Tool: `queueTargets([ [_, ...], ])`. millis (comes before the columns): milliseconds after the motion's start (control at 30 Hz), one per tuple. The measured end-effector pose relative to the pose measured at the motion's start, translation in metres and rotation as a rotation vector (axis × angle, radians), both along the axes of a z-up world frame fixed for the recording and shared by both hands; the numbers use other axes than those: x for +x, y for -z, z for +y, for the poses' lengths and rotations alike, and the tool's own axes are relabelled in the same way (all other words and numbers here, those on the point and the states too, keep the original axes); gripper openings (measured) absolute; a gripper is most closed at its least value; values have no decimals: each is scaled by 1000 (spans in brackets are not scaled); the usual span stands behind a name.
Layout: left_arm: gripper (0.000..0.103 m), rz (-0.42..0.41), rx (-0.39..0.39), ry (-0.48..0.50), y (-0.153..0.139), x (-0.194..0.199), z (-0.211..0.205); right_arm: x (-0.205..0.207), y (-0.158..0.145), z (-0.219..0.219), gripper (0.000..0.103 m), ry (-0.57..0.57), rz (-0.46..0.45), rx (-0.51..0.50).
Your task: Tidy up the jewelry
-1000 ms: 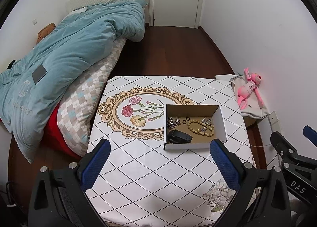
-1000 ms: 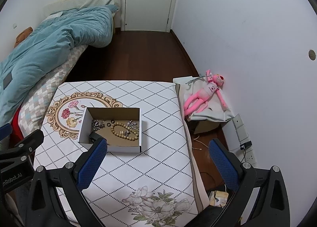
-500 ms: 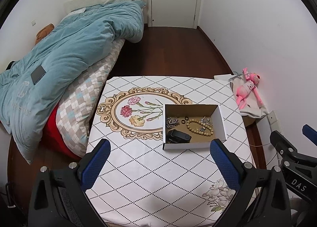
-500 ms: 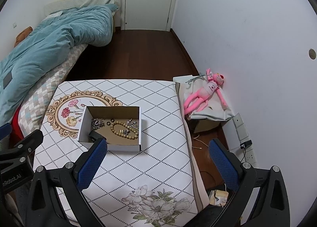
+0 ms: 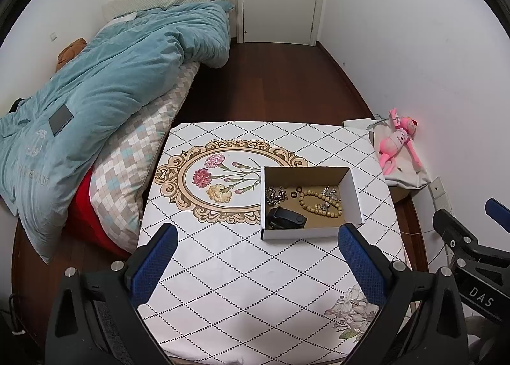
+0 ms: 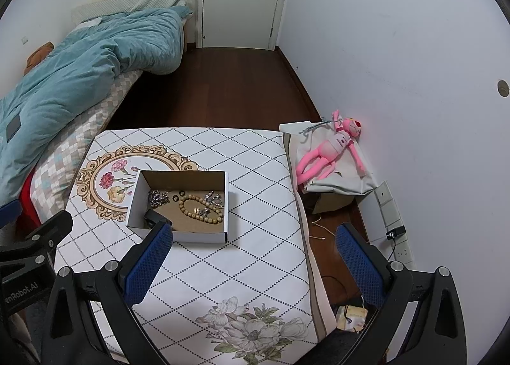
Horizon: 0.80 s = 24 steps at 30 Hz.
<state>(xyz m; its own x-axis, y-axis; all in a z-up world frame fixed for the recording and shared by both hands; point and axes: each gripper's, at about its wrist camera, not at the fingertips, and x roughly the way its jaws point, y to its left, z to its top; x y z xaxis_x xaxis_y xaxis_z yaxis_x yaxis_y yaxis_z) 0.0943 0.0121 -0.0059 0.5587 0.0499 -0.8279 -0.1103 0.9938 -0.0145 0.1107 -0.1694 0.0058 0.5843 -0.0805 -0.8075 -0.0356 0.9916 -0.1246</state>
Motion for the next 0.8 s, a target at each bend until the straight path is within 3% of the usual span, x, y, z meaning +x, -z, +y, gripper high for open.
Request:
queueTargets([
  [800, 103, 4, 0, 2, 0, -1, 2, -1, 2, 0, 103, -28, 29, -9],
])
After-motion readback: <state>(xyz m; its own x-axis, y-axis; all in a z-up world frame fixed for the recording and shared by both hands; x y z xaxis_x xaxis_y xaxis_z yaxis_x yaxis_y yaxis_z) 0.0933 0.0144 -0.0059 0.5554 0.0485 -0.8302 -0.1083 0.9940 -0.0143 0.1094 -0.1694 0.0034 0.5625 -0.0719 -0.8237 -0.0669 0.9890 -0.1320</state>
